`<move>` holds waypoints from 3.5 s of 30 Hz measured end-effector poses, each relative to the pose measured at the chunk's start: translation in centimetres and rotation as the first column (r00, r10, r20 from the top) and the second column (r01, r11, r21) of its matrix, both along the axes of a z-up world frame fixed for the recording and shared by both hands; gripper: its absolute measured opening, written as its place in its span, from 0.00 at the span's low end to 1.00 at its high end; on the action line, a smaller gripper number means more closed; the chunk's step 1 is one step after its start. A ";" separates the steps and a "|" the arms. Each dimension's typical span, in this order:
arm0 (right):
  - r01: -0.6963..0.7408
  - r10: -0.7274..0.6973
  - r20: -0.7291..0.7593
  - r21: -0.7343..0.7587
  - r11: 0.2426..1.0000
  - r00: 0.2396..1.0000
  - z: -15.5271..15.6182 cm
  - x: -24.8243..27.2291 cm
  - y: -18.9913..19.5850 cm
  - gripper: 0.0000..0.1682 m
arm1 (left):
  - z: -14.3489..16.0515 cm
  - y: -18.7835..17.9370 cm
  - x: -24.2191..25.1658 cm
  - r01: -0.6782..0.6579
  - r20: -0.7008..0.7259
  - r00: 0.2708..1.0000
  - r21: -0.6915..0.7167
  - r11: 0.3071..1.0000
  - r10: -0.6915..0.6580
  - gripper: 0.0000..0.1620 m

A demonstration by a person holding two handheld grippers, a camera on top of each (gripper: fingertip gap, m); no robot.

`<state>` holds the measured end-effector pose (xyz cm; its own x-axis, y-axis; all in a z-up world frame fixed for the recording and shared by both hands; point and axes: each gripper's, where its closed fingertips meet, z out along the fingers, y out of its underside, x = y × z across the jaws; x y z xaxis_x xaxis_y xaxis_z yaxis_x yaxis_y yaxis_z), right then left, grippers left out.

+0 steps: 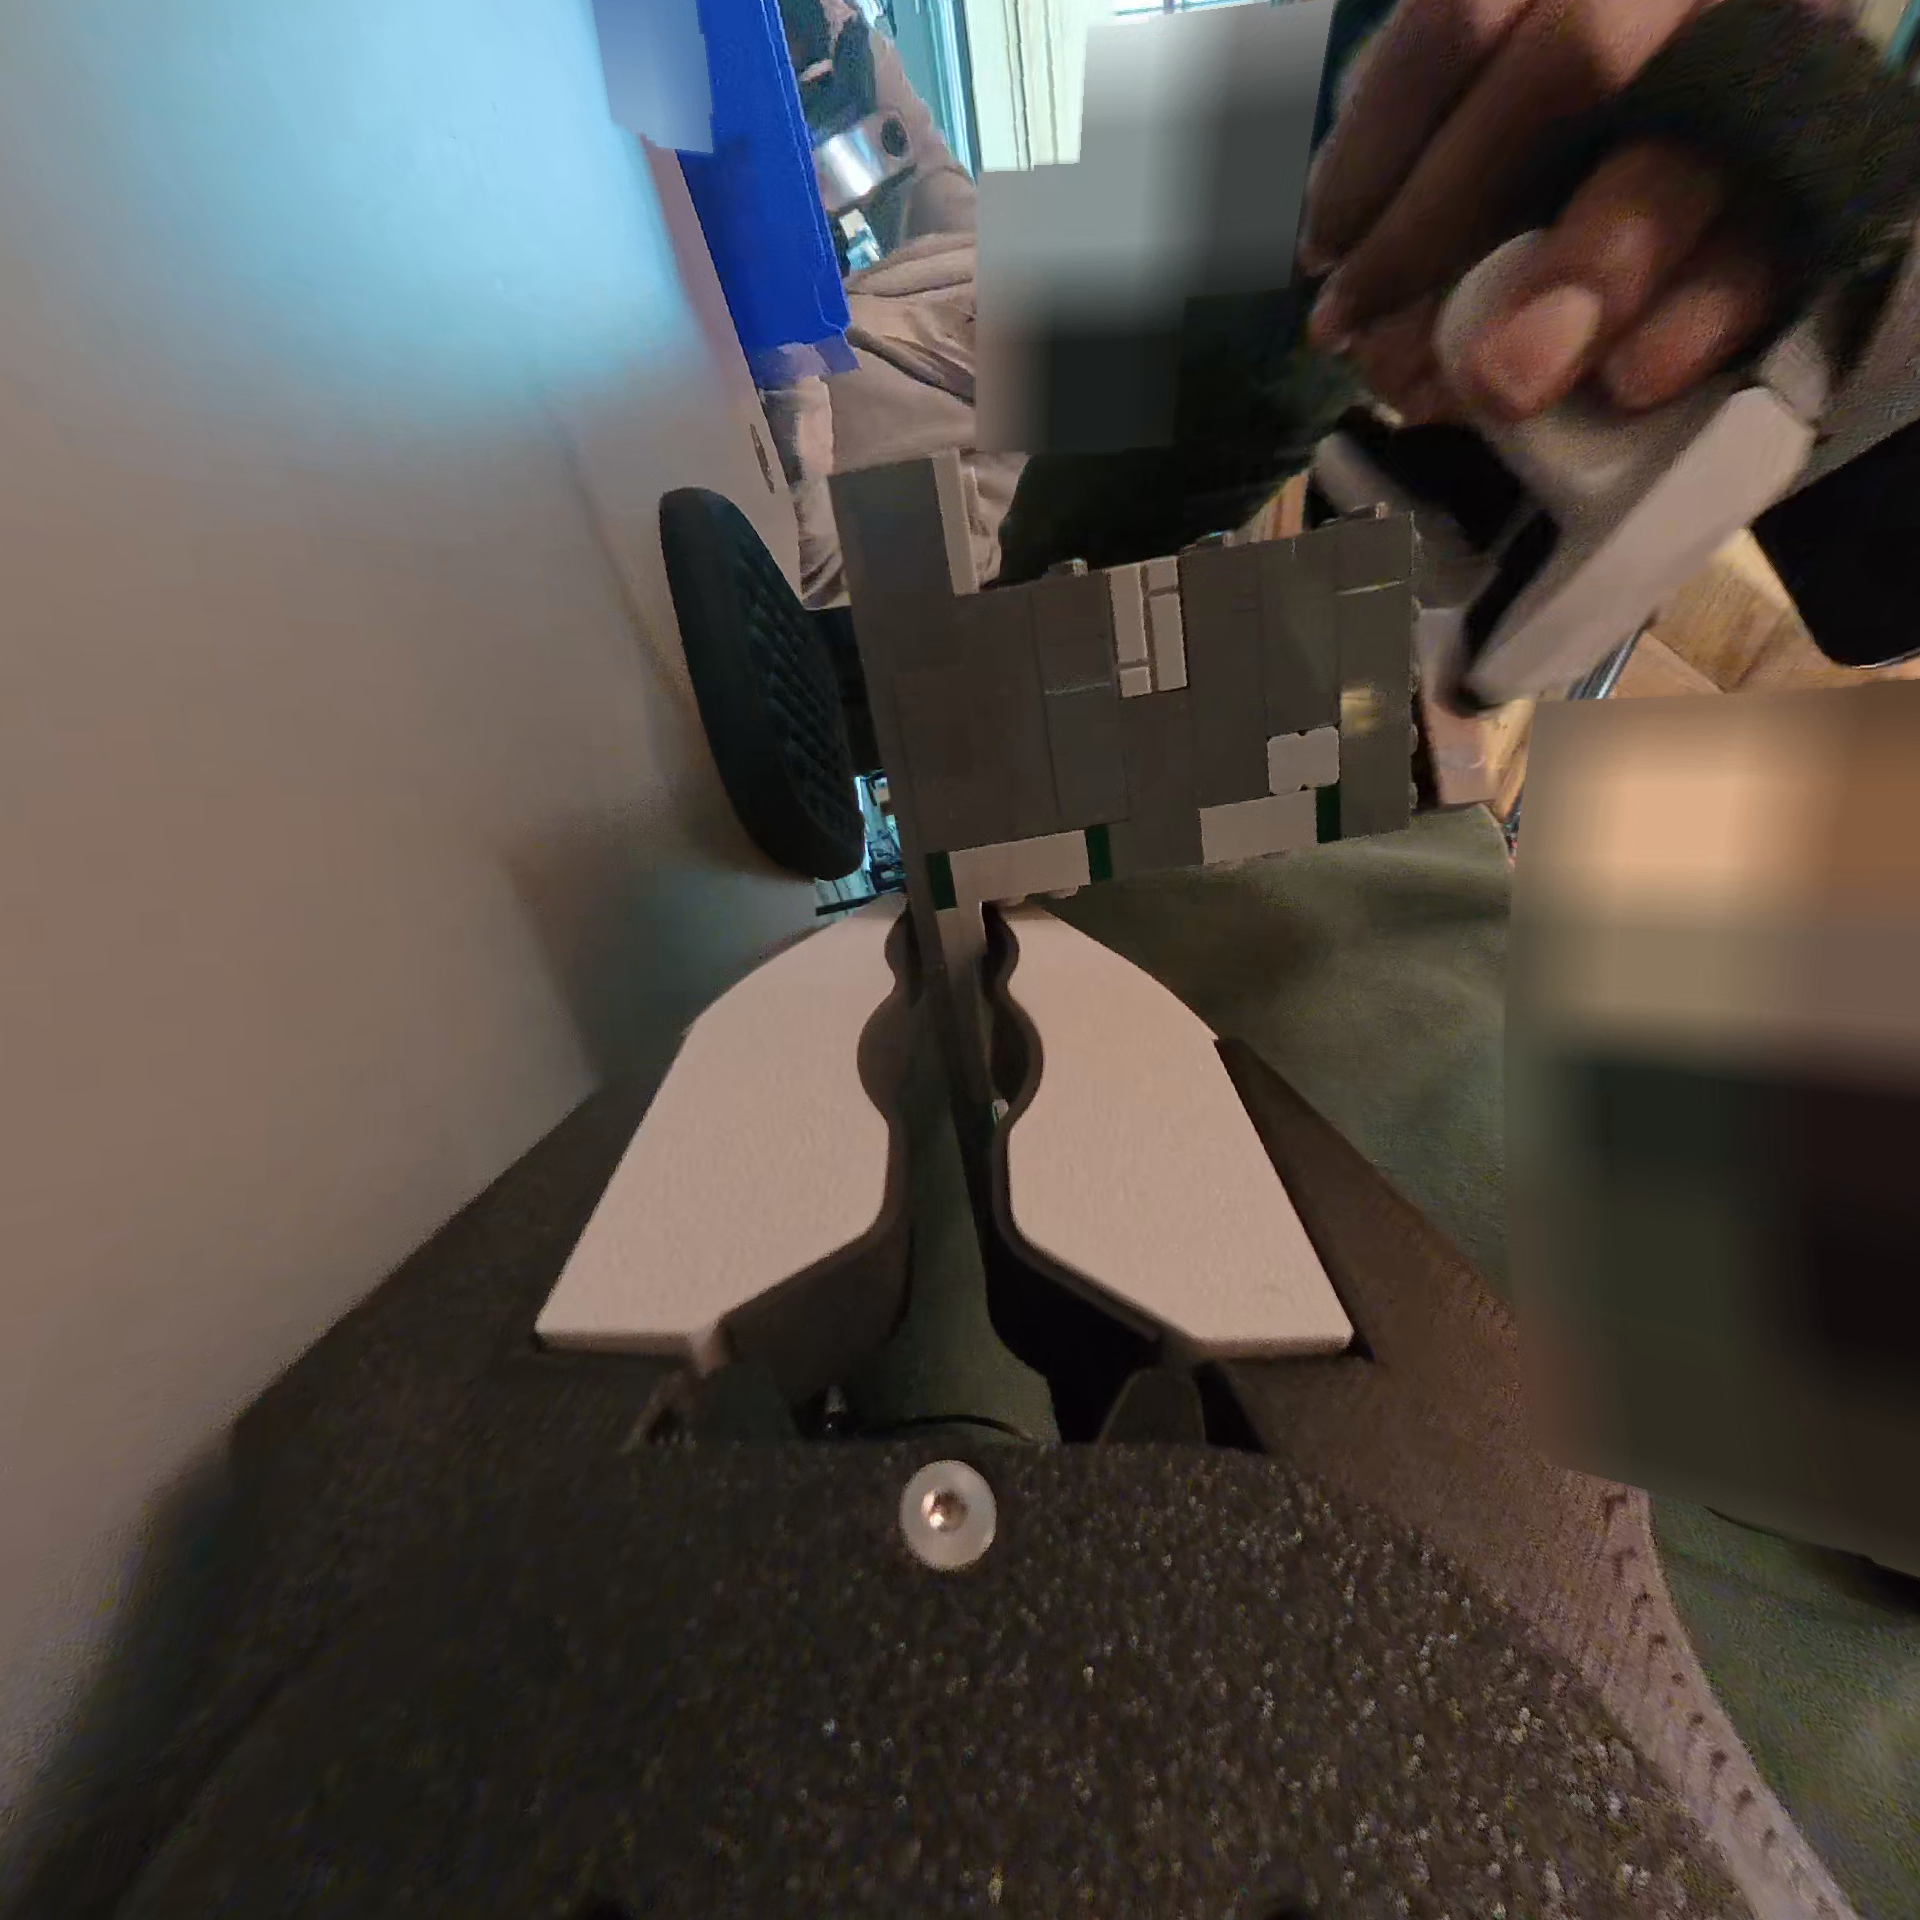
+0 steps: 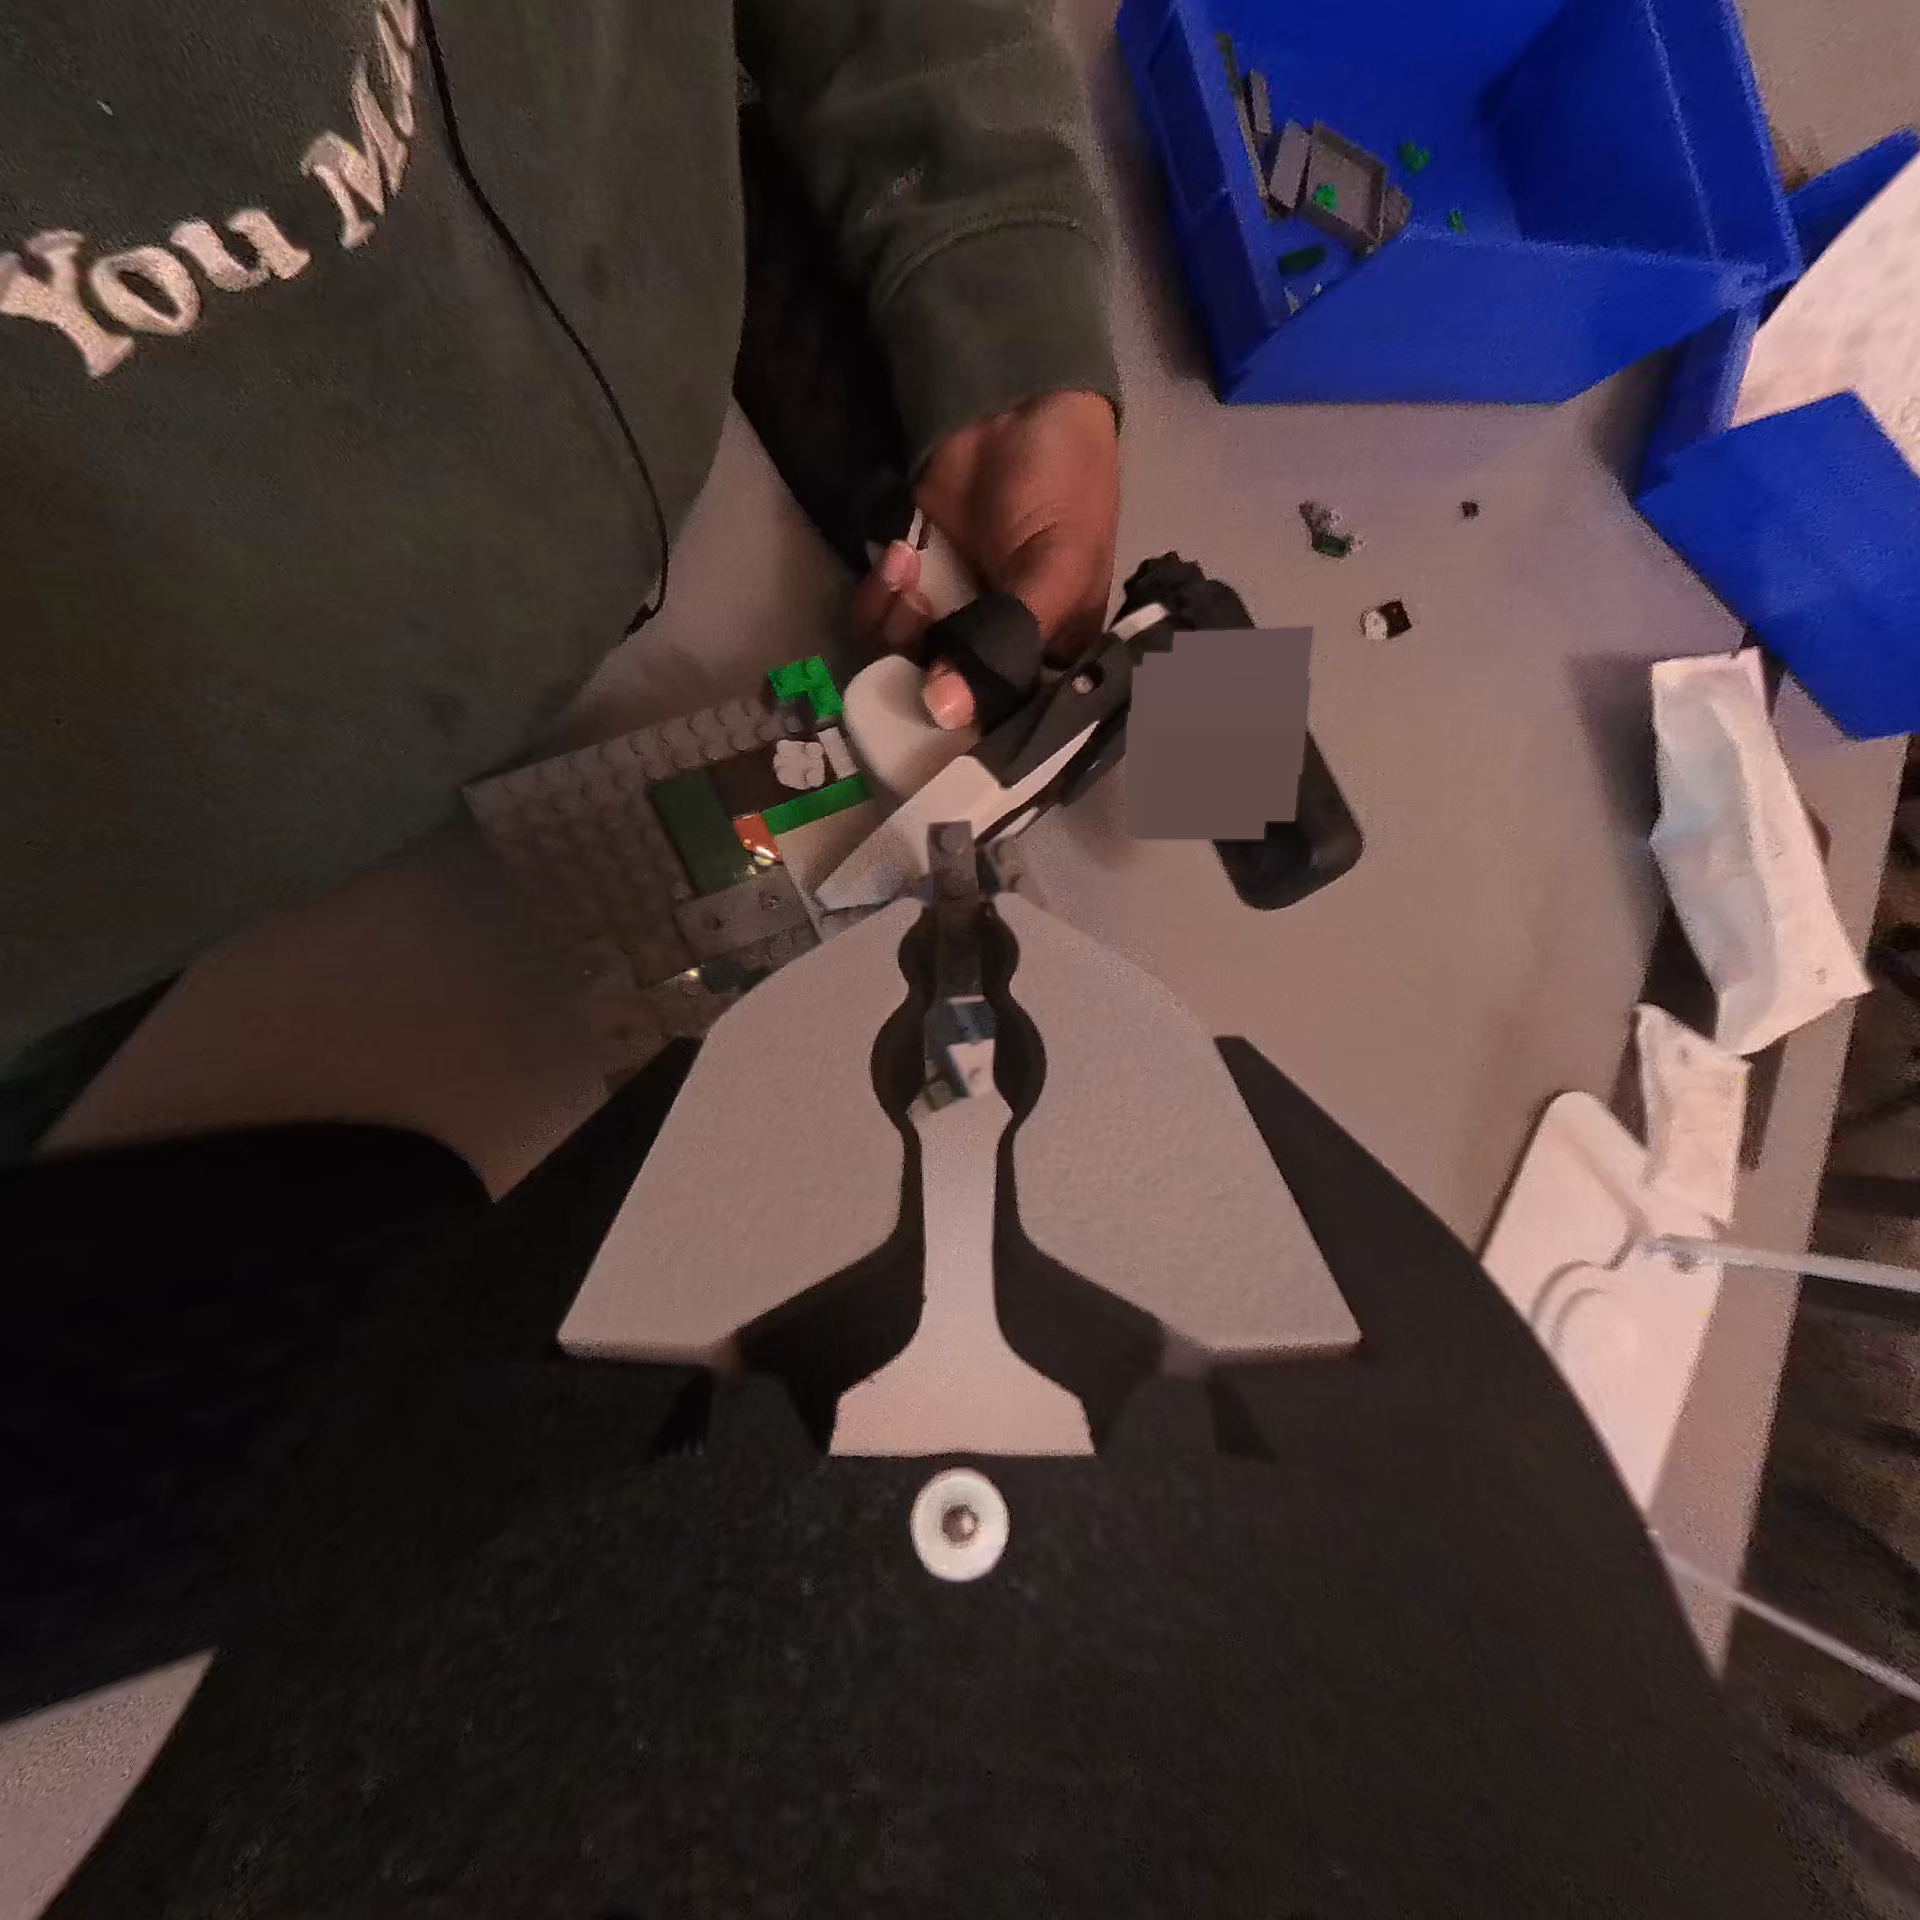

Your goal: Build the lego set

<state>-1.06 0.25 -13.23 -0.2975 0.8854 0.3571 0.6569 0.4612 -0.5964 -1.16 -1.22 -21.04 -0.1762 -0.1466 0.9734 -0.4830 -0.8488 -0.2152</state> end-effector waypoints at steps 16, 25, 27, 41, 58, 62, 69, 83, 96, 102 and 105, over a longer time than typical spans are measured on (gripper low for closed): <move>-0.178 0.184 0.179 -0.050 0.983 0.967 -1.0 -0.8 1.1 0.05 | 0.9 -0.7 -0.1 0.040 0.054 0.998 -0.074 0.996 -0.036 0.06; -0.161 0.168 0.181 -0.051 0.986 0.969 -0.9 -0.6 1.6 0.05 | 0.8 -0.7 0.0 0.042 0.053 0.998 -0.092 0.995 -0.037 0.06; -0.159 0.165 0.187 -0.046 0.986 0.968 -1.0 -0.6 1.7 0.05 | 0.8 -0.7 -0.1 0.041 0.053 0.998 -0.092 0.995 -0.037 0.06; 0.017 0.190 0.281 -0.597 0.802 0.941 -0.3 -0.5 2.2 0.23 | 0.6 -0.8 0.3 0.036 0.035 0.999 -0.077 0.996 -0.033 0.06; 0.361 -0.104 0.348 -0.919 0.160 0.932 -4.5 -0.7 2.9 0.64 | 0.9 0.3 0.1 -0.053 0.029 0.998 -0.058 0.997 0.055 0.06; 0.381 -0.229 0.357 -0.922 0.068 0.906 -5.4 -0.8 3.3 0.67 | 0.7 0.5 0.2 -0.069 0.018 0.997 -0.049 0.996 0.070 0.06; 0.379 -0.249 0.364 -0.925 0.016 0.898 -5.6 -1.4 2.6 0.67 | 0.4 0.7 0.3 -0.090 0.005 0.996 -0.039 0.995 0.090 0.06; 0.383 -0.236 0.387 -0.922 -0.062 0.892 -5.7 -2.0 2.0 0.61 | 0.4 0.7 0.2 -0.106 -0.005 0.994 0.049 0.993 0.106 0.06; 0.398 -0.256 0.387 -0.917 -0.011 0.886 -6.3 -2.1 1.2 0.59 | -0.4 -0.1 0.2 -0.079 -0.053 0.995 0.142 0.987 0.088 0.06; 0.395 -0.272 0.381 -0.919 -0.005 0.883 -6.7 -2.1 0.9 0.59 | -0.8 -0.3 0.2 -0.063 -0.074 0.994 0.162 0.985 0.076 0.06; 0.397 -0.286 0.377 -0.918 0.012 0.881 -6.7 -2.1 0.9 0.59 | -0.8 -0.4 0.2 -0.066 -0.067 0.995 0.161 0.985 0.077 0.06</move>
